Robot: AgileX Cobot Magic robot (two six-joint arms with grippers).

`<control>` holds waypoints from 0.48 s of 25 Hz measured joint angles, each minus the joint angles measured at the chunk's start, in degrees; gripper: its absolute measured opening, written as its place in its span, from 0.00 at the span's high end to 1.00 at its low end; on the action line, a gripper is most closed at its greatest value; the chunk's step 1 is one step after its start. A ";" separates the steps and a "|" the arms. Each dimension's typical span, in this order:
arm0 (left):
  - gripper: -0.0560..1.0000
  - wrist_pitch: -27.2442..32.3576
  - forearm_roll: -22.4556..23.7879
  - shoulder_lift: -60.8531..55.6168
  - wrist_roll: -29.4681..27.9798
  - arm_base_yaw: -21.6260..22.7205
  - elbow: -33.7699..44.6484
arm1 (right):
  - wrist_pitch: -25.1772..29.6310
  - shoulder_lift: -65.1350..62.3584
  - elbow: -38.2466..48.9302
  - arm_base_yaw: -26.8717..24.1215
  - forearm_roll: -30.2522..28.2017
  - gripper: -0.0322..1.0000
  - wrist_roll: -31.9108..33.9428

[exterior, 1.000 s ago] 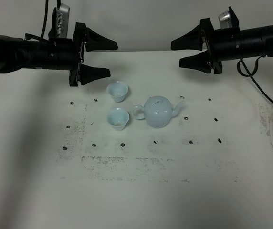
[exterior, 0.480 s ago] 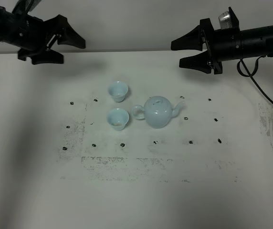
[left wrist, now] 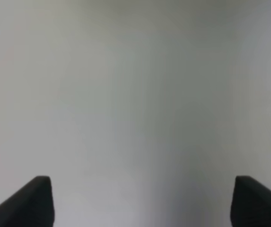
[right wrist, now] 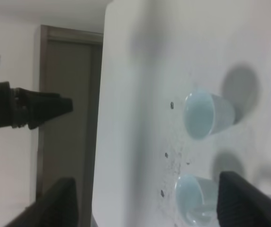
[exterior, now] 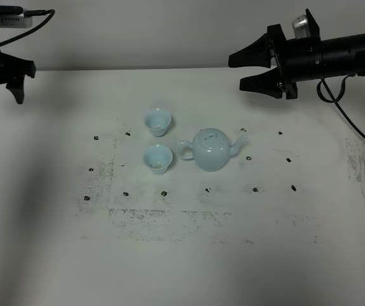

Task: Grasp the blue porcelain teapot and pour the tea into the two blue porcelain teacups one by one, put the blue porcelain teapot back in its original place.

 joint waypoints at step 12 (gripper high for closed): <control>0.26 0.12 2.65 -26.34 0.26 1.03 29.59 | 0.00 0.00 0.00 0.00 -1.75 0.40 0.77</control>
